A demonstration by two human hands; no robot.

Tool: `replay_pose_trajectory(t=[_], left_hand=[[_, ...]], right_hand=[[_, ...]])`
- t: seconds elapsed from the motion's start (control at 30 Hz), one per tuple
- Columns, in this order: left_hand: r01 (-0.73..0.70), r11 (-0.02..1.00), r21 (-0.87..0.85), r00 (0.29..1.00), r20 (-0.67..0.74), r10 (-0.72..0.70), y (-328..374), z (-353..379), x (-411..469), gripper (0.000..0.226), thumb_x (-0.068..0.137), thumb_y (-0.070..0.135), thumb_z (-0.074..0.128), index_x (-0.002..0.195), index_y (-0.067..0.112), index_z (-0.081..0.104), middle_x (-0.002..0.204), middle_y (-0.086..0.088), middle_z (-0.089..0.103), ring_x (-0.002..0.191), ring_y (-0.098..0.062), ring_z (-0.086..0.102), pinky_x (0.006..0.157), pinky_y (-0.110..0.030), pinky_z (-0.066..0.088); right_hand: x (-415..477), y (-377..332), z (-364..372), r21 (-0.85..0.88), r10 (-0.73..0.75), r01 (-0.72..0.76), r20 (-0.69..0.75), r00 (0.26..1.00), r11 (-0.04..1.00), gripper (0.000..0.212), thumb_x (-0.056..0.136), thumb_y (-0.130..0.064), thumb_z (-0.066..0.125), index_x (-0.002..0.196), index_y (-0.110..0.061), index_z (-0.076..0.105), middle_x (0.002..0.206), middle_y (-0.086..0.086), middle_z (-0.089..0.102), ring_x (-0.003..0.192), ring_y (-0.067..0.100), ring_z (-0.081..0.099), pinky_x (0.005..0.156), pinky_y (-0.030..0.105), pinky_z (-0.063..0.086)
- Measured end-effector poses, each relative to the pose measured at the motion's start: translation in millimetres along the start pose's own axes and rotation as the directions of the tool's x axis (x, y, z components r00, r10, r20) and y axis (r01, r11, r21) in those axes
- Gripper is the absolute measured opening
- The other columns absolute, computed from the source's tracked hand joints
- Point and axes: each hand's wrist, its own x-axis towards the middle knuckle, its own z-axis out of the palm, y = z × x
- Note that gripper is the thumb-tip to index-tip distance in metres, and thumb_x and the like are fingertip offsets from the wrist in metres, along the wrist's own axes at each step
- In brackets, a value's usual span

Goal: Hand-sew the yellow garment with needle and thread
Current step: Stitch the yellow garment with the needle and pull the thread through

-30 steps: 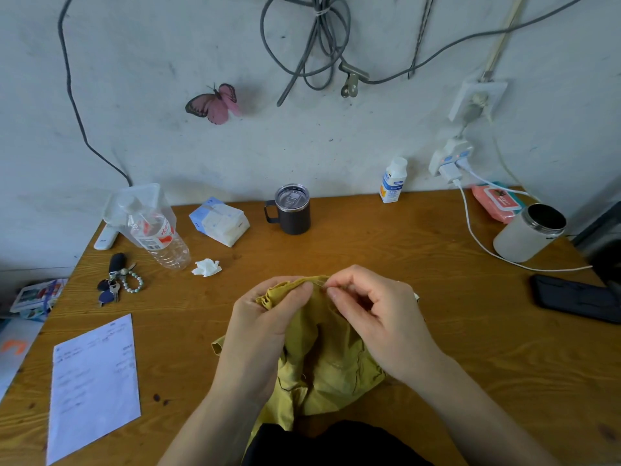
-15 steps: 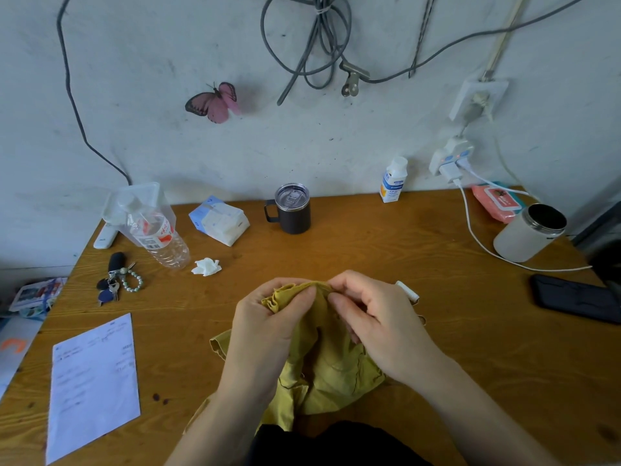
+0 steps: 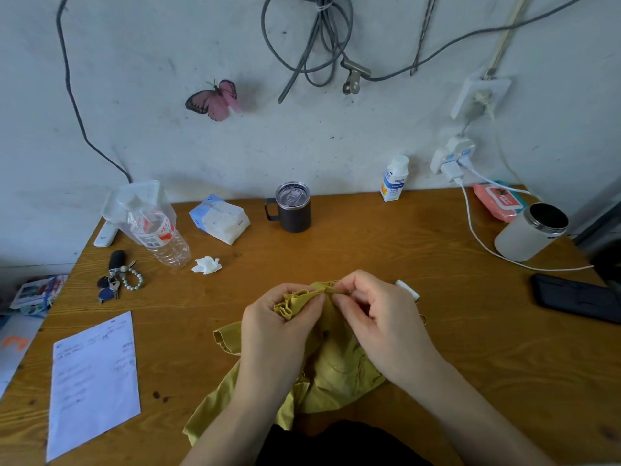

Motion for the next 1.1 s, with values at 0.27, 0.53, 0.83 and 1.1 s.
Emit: replay_pose_trajectory(t=[0.27, 0.53, 0.83, 1.1], left_hand=[[0.202, 0.965, -0.166, 0.976, 0.113, -0.185, 4, 0, 2, 0.011, 0.083, 0.016, 0.069, 0.076, 0.019, 0.077, 0.074, -0.005, 0.075, 0.072, -0.018, 0.072, 0.061, -0.021, 0.055], [0.37, 0.893, -0.256, 0.903, 0.324, -0.281, 10, -10, 11, 0.014, 0.078, 0.018, 0.068, 0.077, 0.007, 0.076, 0.08, -0.016, 0.075, 0.074, -0.026, 0.073, 0.063, -0.026, 0.057], [0.491, 0.824, -0.283, 0.801, 0.518, -0.3, 13, -15, 17, 0.019, 0.071, 0.018, 0.07, 0.082, 0.004, 0.077, 0.086, -0.016, 0.075, 0.078, -0.024, 0.073, 0.065, -0.026, 0.057], [0.484, 0.841, -0.243, 0.799, 0.515, -0.311, 11, -15, 20, 0.024, 0.07, 0.019, 0.072, 0.085, 0.002, 0.077, 0.091, -0.019, 0.075, 0.083, -0.027, 0.073, 0.067, -0.028, 0.057]], right_hand=[[2, 2, -6, 0.119, 0.064, -0.068, 0.042, 0.997, 0.991, 0.012, 0.09, -0.015, 0.059, 0.08, -0.021, 0.061, 0.052, -0.015, 0.055, 0.05, 0.003, 0.054, 0.049, 0.013, 0.039], [10, 11, -26, 0.332, 0.137, -0.247, 0.322, 0.937, 0.91, 0.014, 0.09, -0.012, 0.057, 0.079, -0.013, 0.064, 0.046, -0.004, 0.053, 0.041, 0.011, 0.048, 0.053, 0.023, 0.046], [14, 24, -32, 0.533, 0.13, -0.459, 0.541, 0.831, 0.711, 0.007, 0.084, -0.012, 0.061, 0.079, -0.01, 0.065, 0.046, -0.003, 0.047, 0.036, 0.009, 0.041, 0.043, 0.021, 0.042], [14, 27, -36, 0.522, 0.137, -0.478, 0.562, 0.816, 0.706, 0.011, 0.088, -0.005, 0.058, 0.08, -0.007, 0.064, 0.046, -0.004, 0.047, 0.036, 0.008, 0.04, 0.042, 0.021, 0.041]])
